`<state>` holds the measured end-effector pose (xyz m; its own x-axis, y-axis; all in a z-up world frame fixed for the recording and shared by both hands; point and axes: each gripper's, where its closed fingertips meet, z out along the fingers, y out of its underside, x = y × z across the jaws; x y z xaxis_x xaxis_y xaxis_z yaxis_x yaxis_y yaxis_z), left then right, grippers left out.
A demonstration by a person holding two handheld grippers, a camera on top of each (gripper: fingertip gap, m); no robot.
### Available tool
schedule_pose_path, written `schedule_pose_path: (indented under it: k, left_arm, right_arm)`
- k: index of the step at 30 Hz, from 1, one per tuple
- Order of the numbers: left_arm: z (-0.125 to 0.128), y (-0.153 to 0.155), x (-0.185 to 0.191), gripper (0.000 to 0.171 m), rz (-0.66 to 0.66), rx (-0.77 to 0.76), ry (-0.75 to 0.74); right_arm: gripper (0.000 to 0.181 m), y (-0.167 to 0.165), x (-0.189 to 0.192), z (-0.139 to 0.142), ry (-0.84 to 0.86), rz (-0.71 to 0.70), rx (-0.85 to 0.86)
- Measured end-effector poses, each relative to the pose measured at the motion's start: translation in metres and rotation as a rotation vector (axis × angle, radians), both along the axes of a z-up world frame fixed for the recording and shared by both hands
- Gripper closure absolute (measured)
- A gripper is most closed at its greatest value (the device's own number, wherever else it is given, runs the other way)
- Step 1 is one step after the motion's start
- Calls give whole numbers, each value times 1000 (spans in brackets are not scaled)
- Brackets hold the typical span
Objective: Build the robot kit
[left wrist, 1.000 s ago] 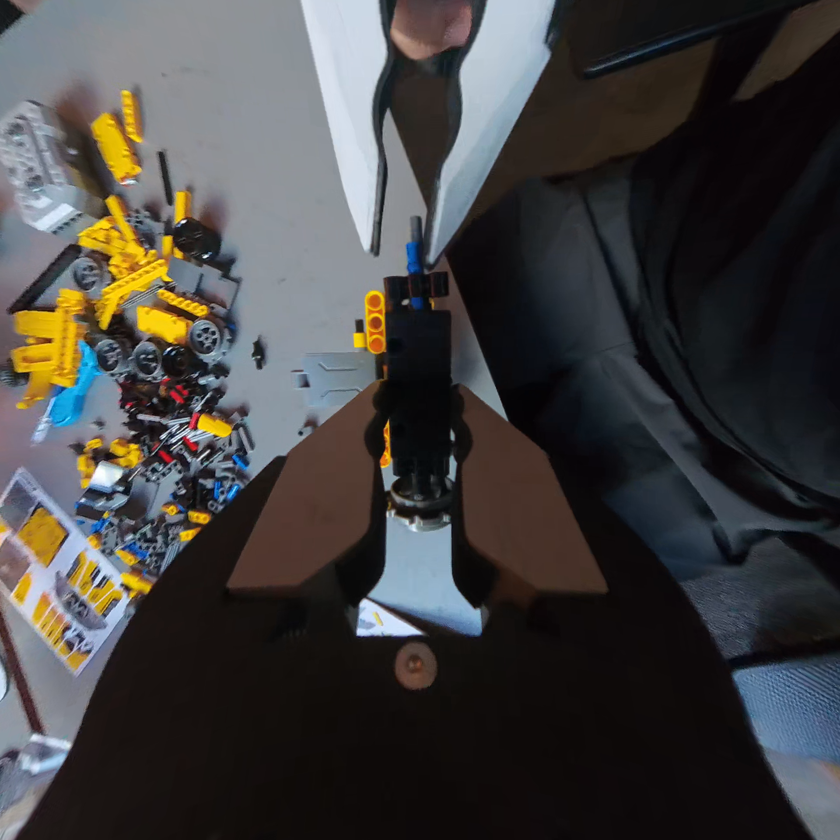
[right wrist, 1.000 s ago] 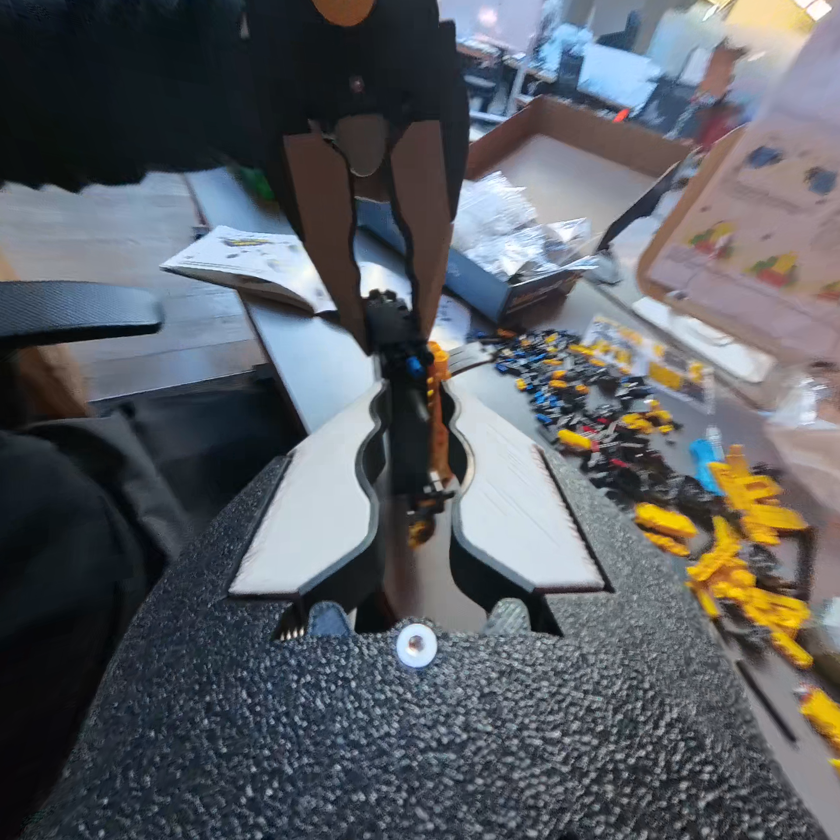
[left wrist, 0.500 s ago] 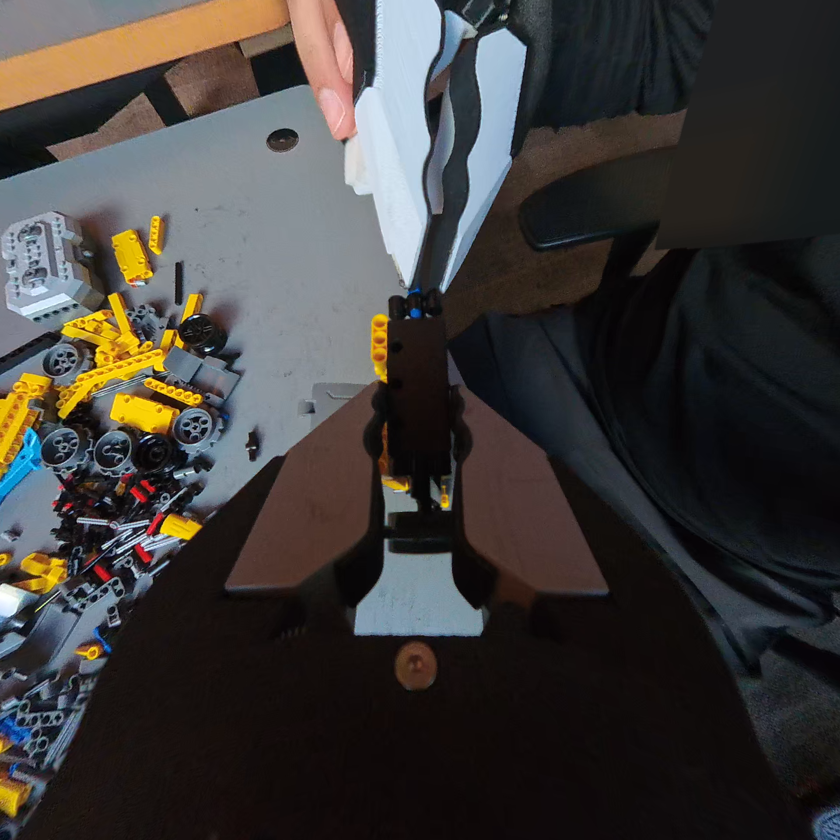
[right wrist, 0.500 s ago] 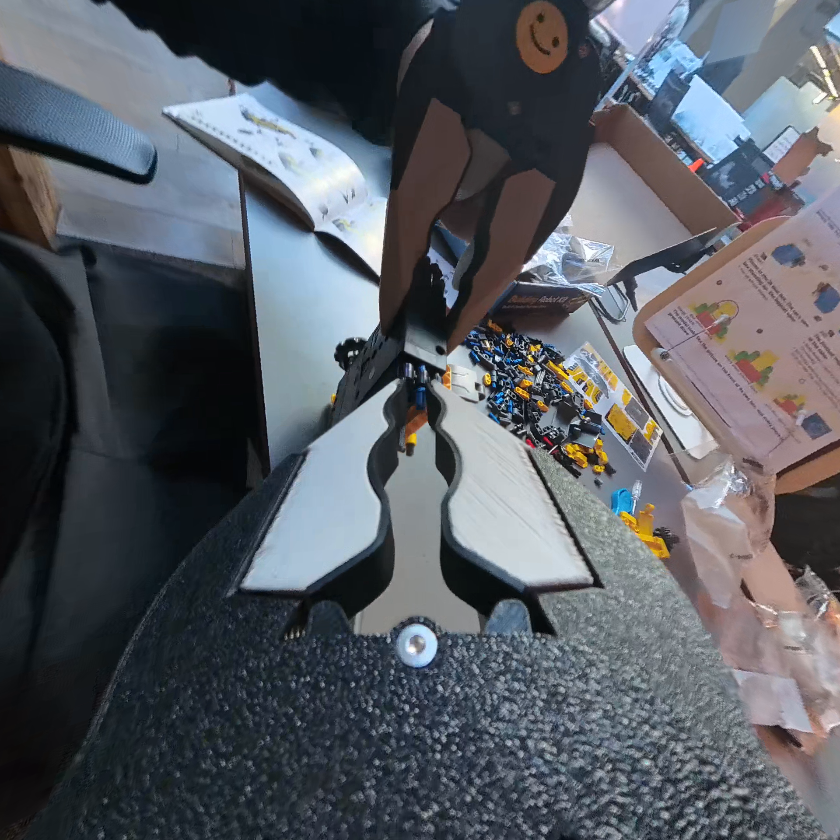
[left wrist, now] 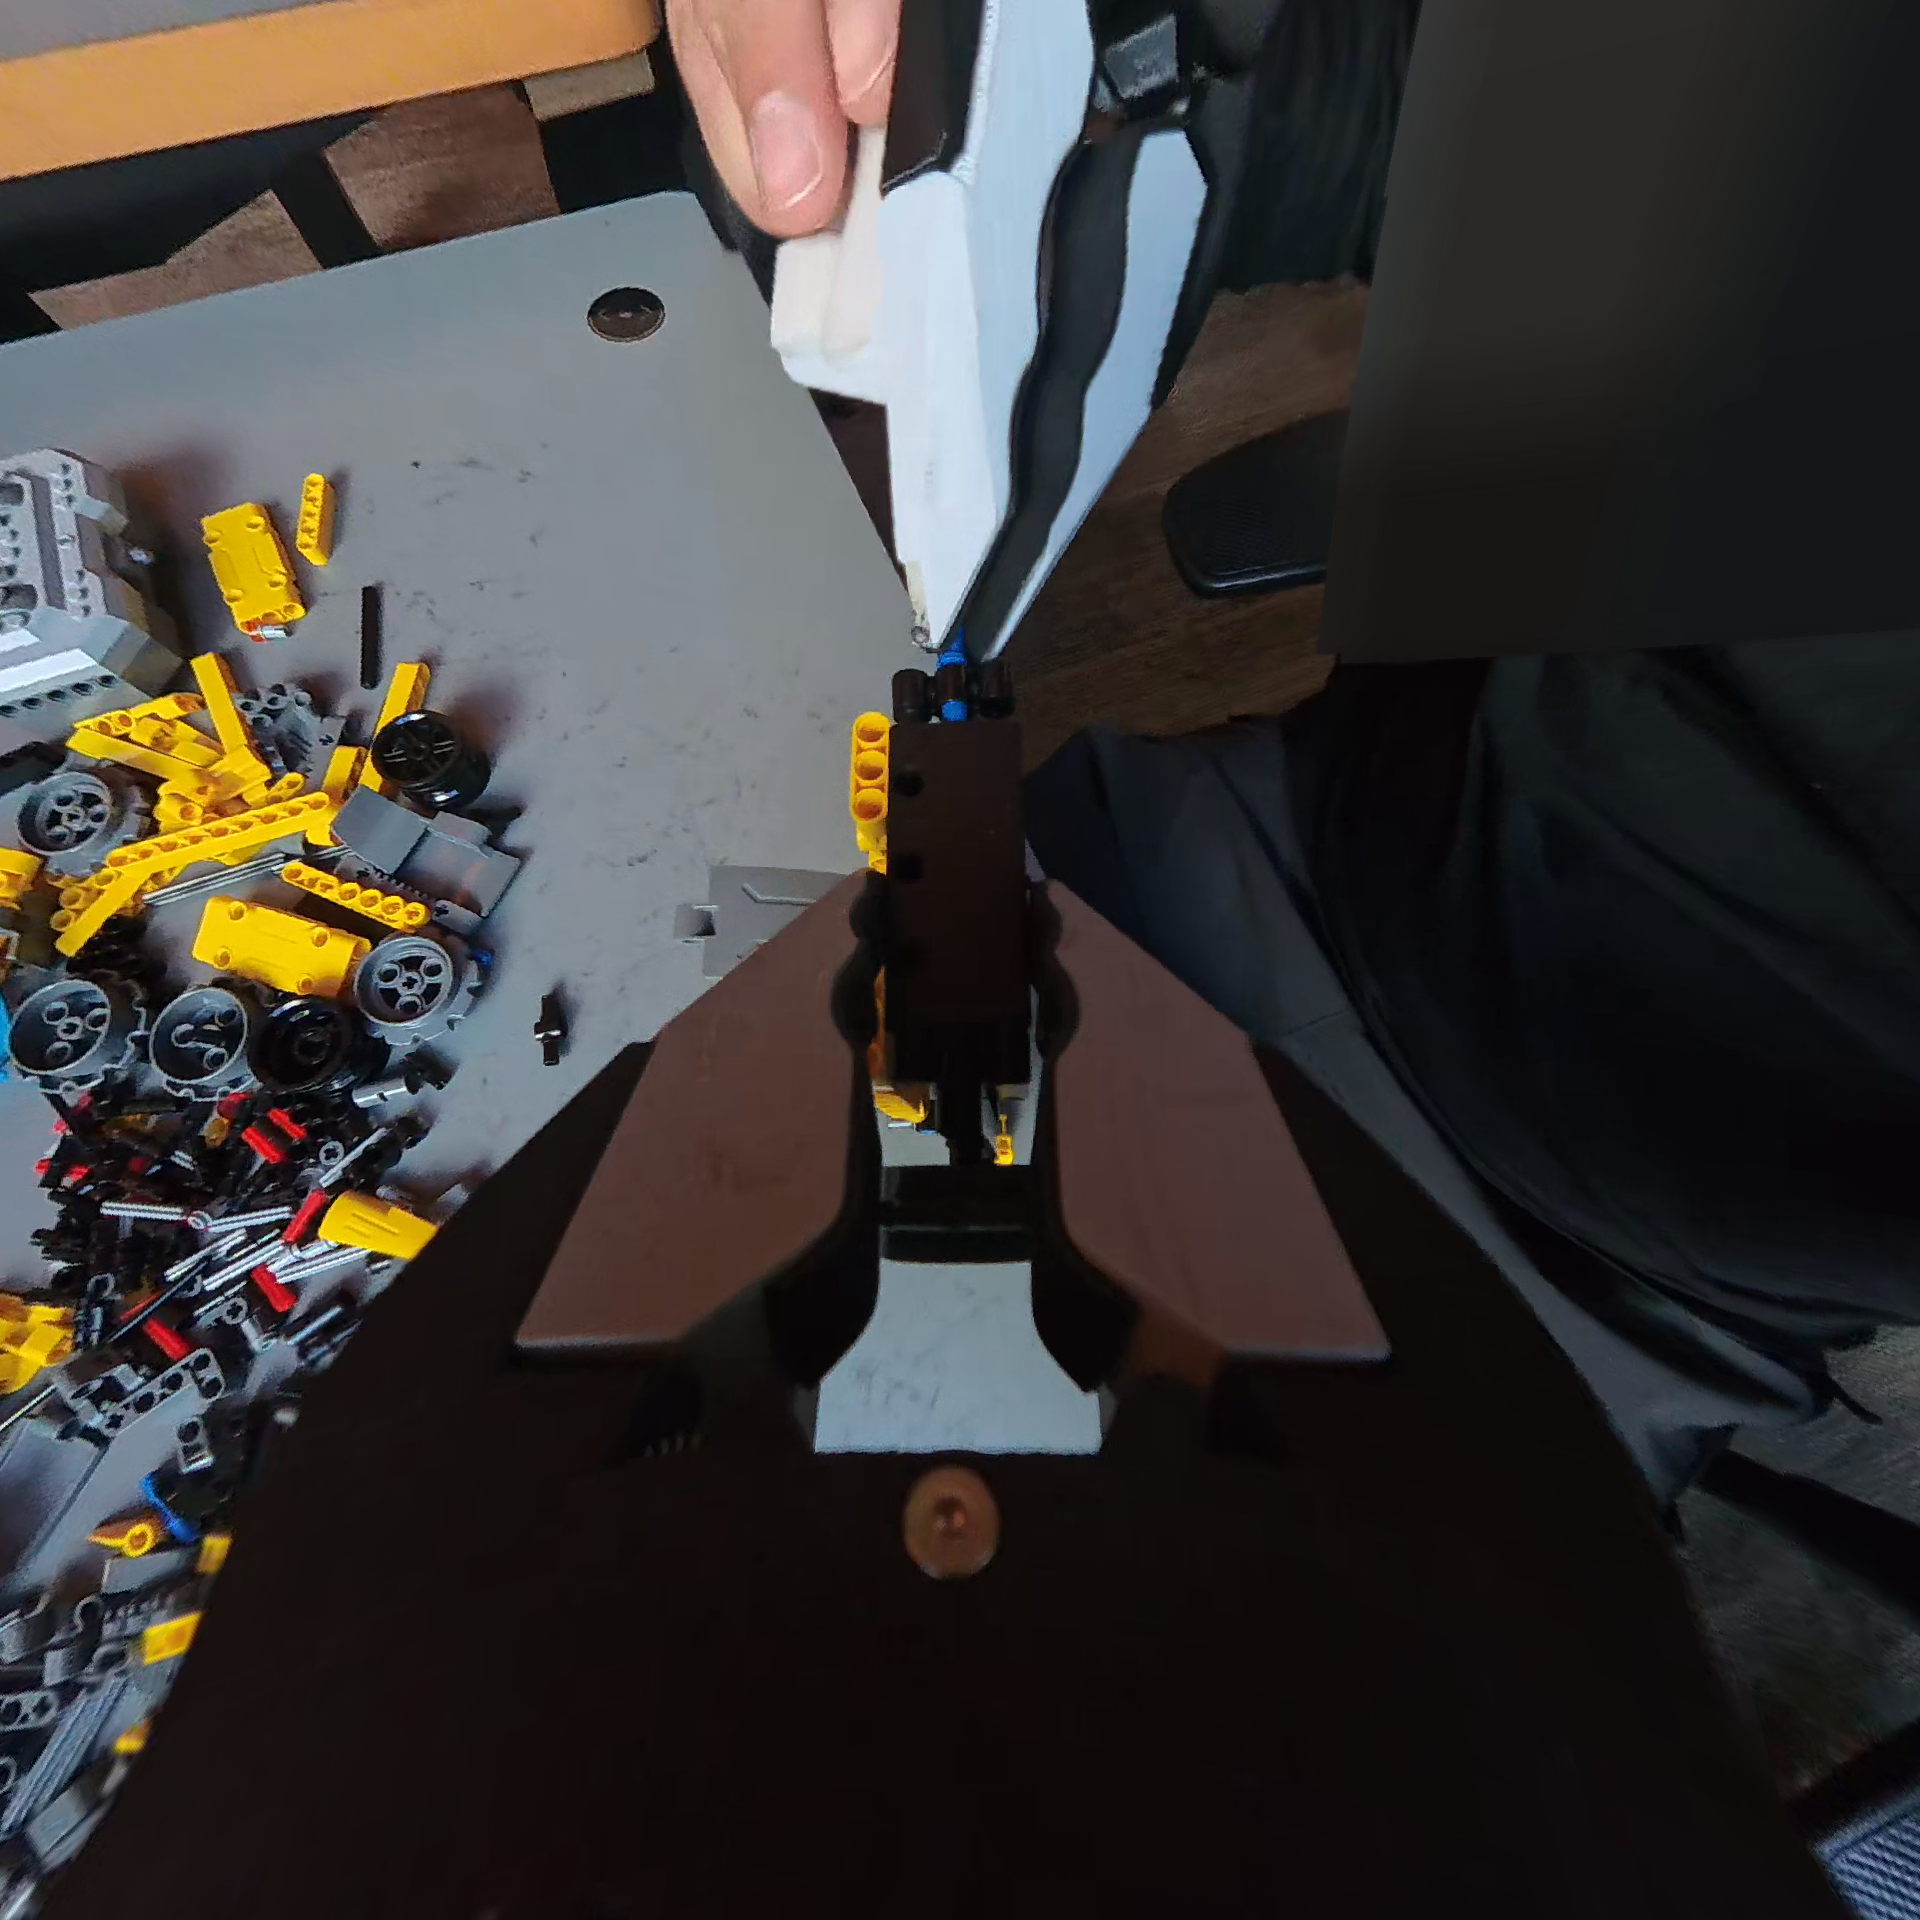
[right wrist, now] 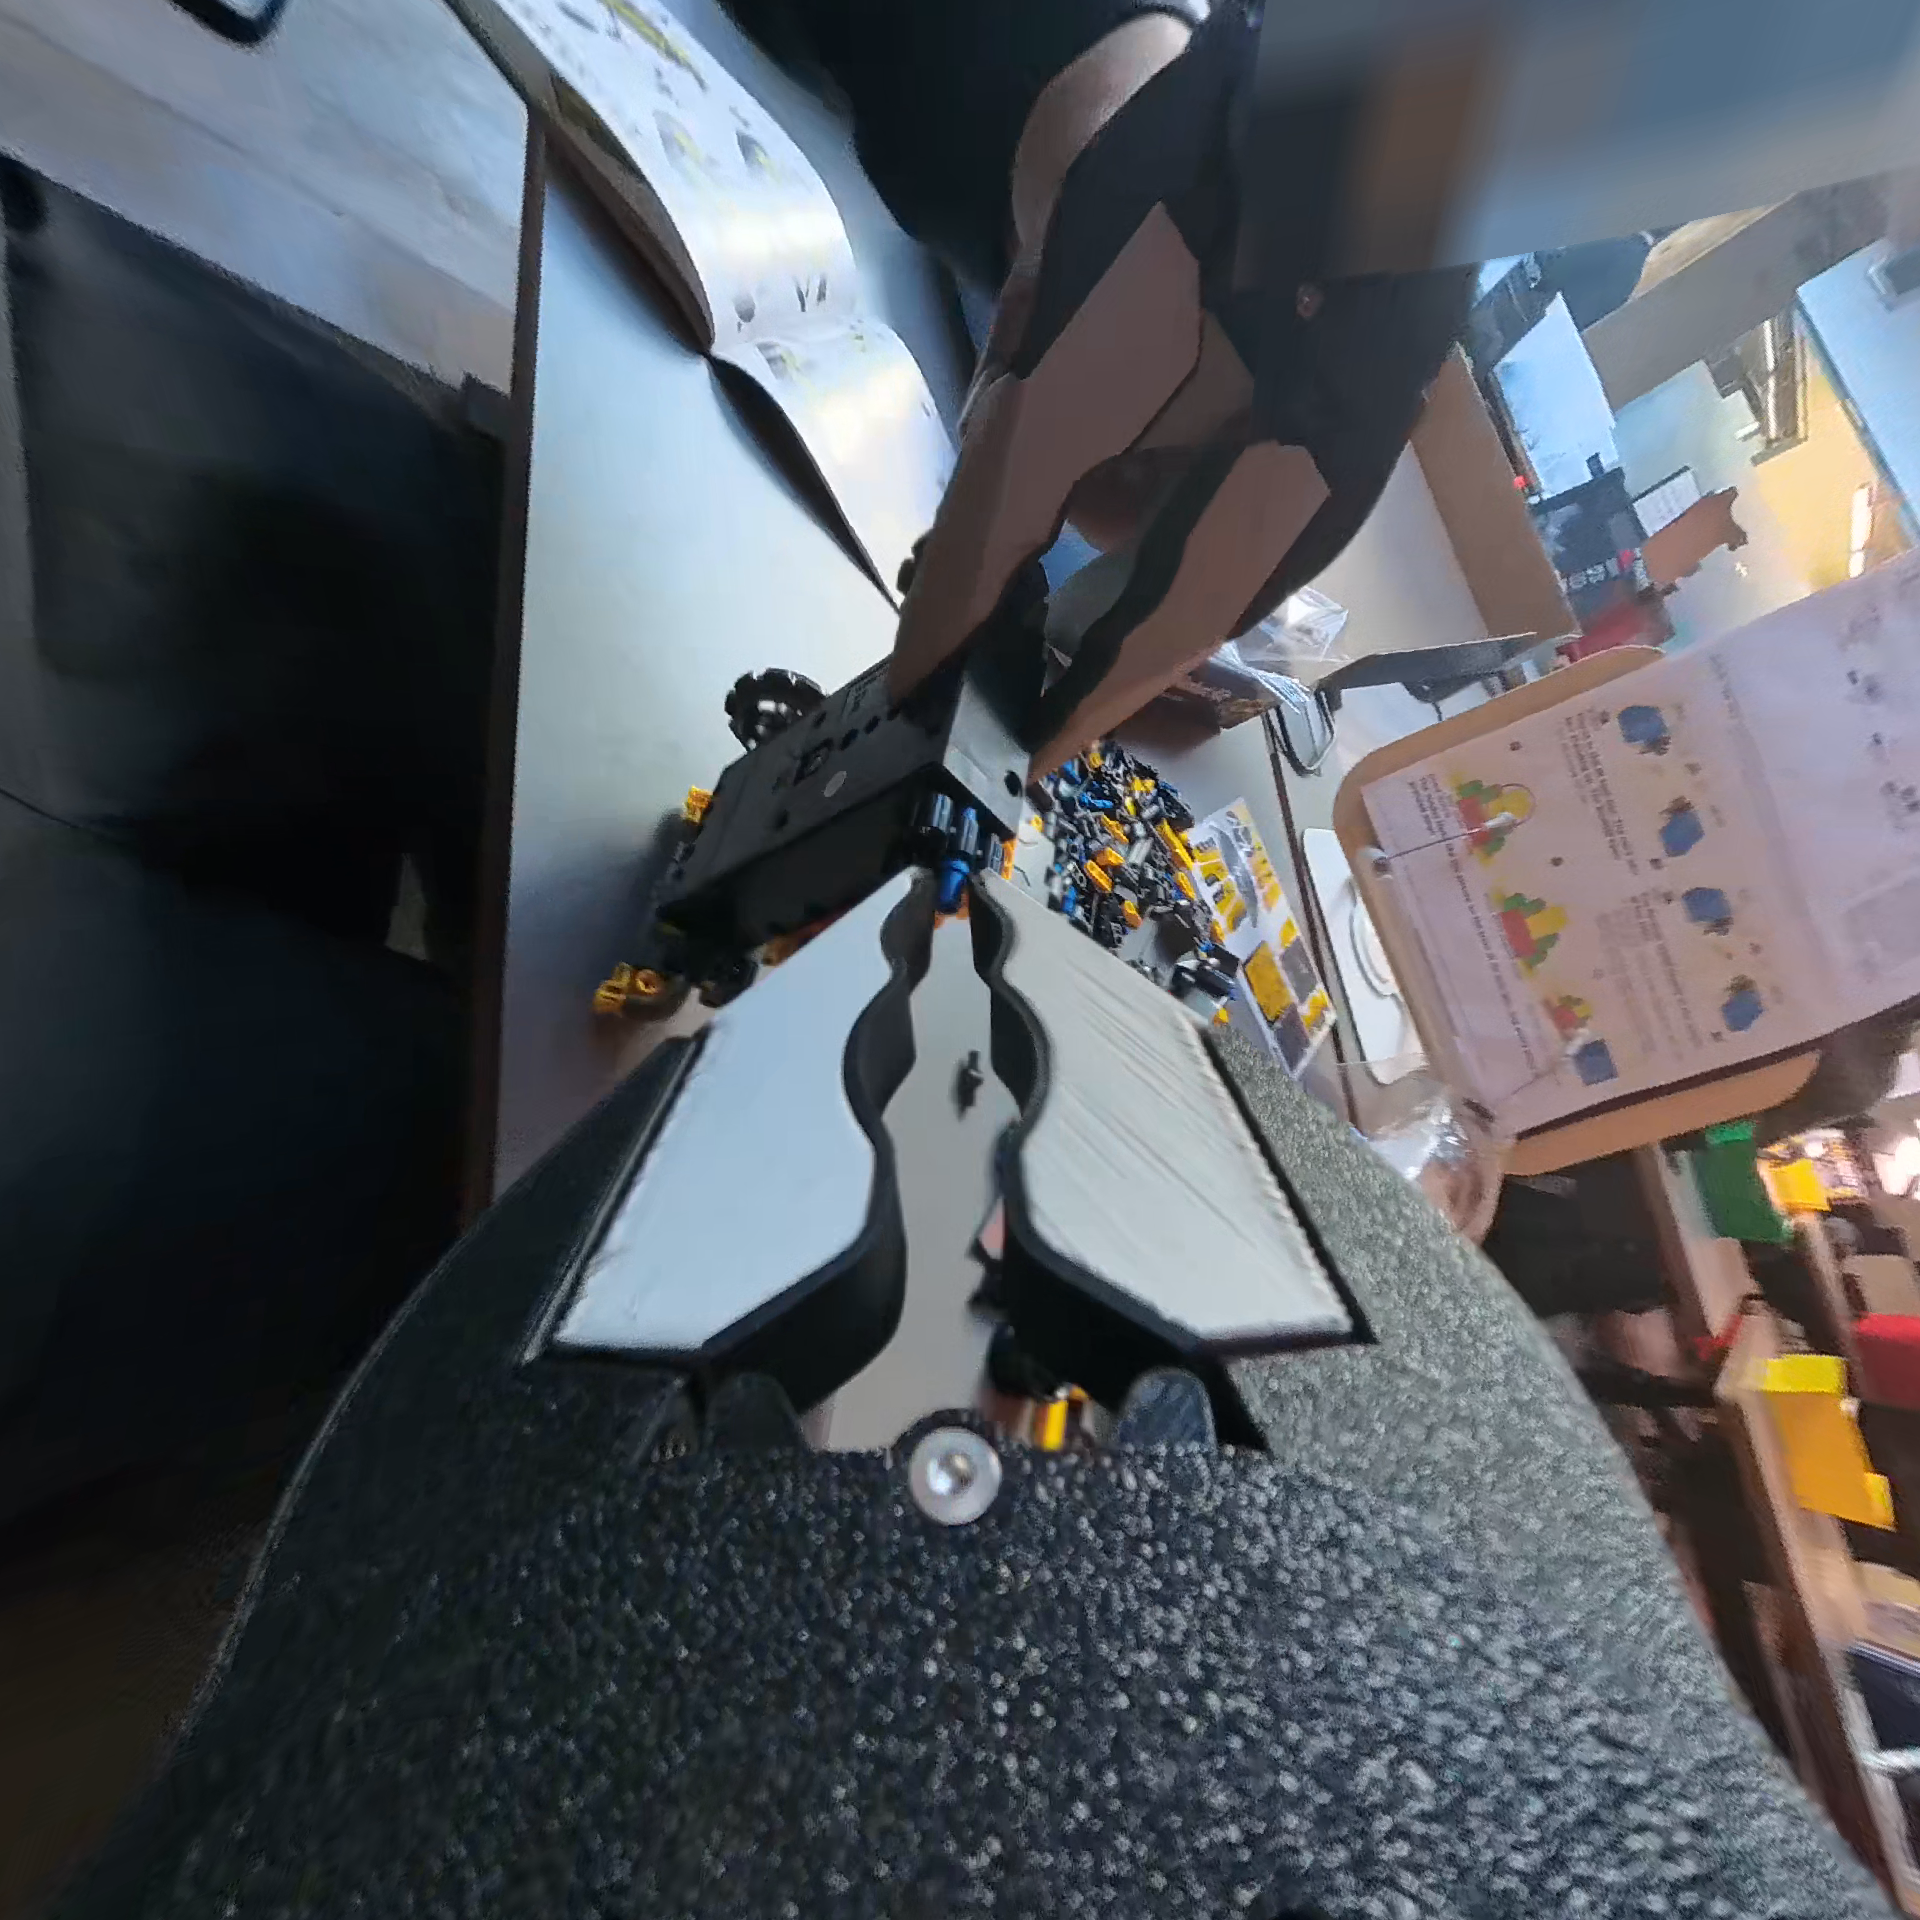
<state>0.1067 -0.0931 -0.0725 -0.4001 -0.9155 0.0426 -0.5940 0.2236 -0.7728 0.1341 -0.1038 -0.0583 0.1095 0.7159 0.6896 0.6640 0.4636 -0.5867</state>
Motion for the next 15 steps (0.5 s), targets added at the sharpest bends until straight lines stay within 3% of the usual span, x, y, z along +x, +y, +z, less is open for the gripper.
schedule_pose_path:
  k: [6,15]
  left_arm:
    - [0,3,1,148,-5,-30,3]
    - [-1,7,1,148,-28,-46,28]
  right_arm:
    - [169,6,-3,1,-81,5,123]
    - [174,8,-5,-3,-202,80,236]
